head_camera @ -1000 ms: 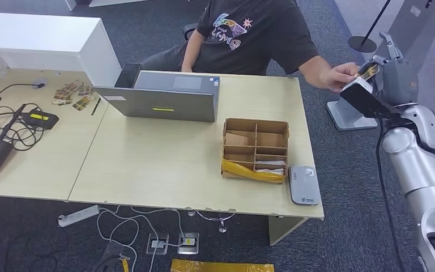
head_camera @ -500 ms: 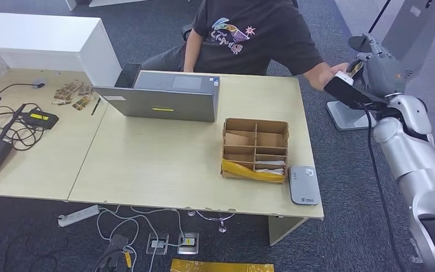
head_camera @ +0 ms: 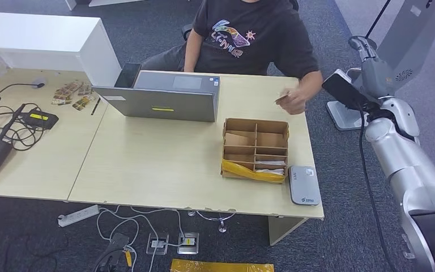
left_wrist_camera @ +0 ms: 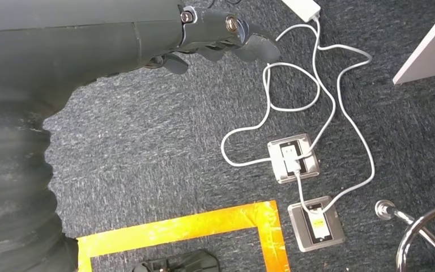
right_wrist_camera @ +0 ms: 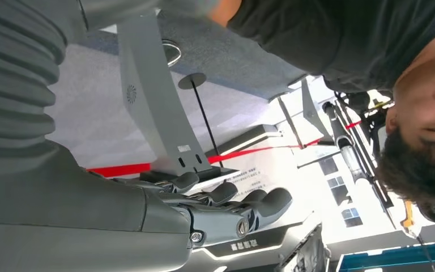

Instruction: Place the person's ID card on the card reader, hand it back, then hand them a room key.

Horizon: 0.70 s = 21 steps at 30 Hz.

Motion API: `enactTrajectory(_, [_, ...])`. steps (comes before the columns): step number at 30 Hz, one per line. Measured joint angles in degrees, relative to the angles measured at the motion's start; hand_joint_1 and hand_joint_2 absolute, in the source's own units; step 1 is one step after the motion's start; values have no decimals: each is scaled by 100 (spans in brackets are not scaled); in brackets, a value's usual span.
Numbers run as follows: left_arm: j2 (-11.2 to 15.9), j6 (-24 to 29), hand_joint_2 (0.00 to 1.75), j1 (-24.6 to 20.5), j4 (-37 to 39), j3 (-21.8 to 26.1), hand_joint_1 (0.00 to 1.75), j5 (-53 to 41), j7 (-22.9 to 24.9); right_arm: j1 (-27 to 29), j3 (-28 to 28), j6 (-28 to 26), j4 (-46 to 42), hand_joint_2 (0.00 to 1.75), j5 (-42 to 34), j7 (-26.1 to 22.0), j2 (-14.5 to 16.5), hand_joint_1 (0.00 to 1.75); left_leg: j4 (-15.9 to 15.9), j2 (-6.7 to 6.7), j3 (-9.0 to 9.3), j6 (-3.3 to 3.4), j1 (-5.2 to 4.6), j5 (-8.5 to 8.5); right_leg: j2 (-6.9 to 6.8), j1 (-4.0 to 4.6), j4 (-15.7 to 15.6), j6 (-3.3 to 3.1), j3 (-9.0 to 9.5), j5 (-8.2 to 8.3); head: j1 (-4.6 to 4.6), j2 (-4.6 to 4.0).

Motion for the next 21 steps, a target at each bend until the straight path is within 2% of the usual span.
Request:
enactTrajectory(9, [23, 9, 175, 17, -9, -2, 0, 12, -2, 148, -376, 577, -341, 175, -1458, -189, 22, 0, 0, 1, 1, 0, 0, 0, 2, 0, 0, 0, 0, 0, 0, 0])
enactTrajectory(13, [30, 9, 175, 31, -9, -2, 0, 91, -26, 341, -523, 1142, -712, 175, -2322, -104, 17, 0, 0, 1, 2, 0, 1, 0, 1, 1, 0, 0, 1, 0, 2, 0])
enactTrajectory(17, [46, 12, 175, 75, -9, -1, 0, 253, -147, 887, -638, 1978, -1706, 175, -3450, 382, -13, 0, 0, 1, 2, -1, 1, -1, 1, 1, 0, -1, 1, -1, 1, 0])
enactTrajectory(21, [67, 36, 175, 123, -9, 2, 0, 416, -249, 1554, -714, 2393, -2951, 175, -4023, 1003, -21, 0, 0, 0, 2, -4, 4, -3, -1, 4, -1, -3, -1, -4, 0, 0])
